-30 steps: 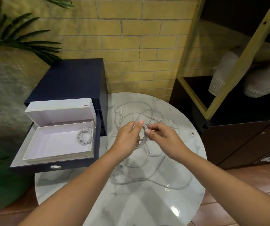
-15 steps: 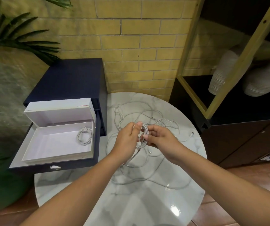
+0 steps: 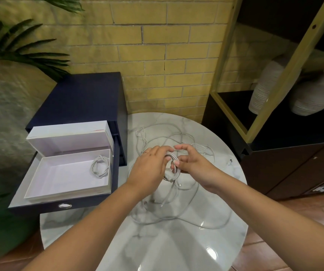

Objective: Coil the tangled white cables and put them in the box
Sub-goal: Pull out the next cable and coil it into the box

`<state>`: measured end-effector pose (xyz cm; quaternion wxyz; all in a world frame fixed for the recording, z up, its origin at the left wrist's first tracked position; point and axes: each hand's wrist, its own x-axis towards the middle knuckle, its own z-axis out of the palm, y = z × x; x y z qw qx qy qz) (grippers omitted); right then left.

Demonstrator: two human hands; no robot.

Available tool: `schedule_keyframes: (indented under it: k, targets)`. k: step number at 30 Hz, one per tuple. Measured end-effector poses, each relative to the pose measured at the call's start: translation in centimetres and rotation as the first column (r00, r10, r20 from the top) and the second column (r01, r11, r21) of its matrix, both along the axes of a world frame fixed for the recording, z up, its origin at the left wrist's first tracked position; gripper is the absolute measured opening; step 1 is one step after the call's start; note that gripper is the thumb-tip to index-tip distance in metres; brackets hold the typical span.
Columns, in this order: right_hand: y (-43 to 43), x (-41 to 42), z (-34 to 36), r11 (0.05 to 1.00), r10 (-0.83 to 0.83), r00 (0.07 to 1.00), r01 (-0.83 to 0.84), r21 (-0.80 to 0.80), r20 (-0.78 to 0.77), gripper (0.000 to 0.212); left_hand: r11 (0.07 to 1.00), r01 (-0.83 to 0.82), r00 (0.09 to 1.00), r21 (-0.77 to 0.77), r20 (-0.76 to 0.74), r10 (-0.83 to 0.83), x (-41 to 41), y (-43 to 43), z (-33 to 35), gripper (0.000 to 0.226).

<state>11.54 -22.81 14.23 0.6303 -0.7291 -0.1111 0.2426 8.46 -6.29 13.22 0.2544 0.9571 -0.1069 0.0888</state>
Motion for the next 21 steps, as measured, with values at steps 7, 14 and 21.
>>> schedule_keyframes:
  k: [7, 14, 21]
  targets:
    - [-1.0, 0.4, 1.3, 0.97, 0.162, 0.983, -0.143, -0.195, 0.082, 0.04, 0.969, 0.102, 0.992, 0.226, -0.096, -0.082, 0.6, 0.4, 1.4, 0.033]
    - [-0.7, 0.2, 1.0, 0.905, 0.113, 0.9, 0.081, -0.417, 0.422, 0.048, 0.95, 0.01, 1.0, 0.313, -0.015, -0.006, 0.2, -0.3, 1.0, 0.032]
    - [0.3, -1.3, 0.6, 0.875, 0.205, 0.719, 0.169, -0.453, 0.664, 0.054, 0.967, -0.114, 0.99, 0.229, -0.054, 0.129, 0.1, -0.3, 0.5, 0.032]
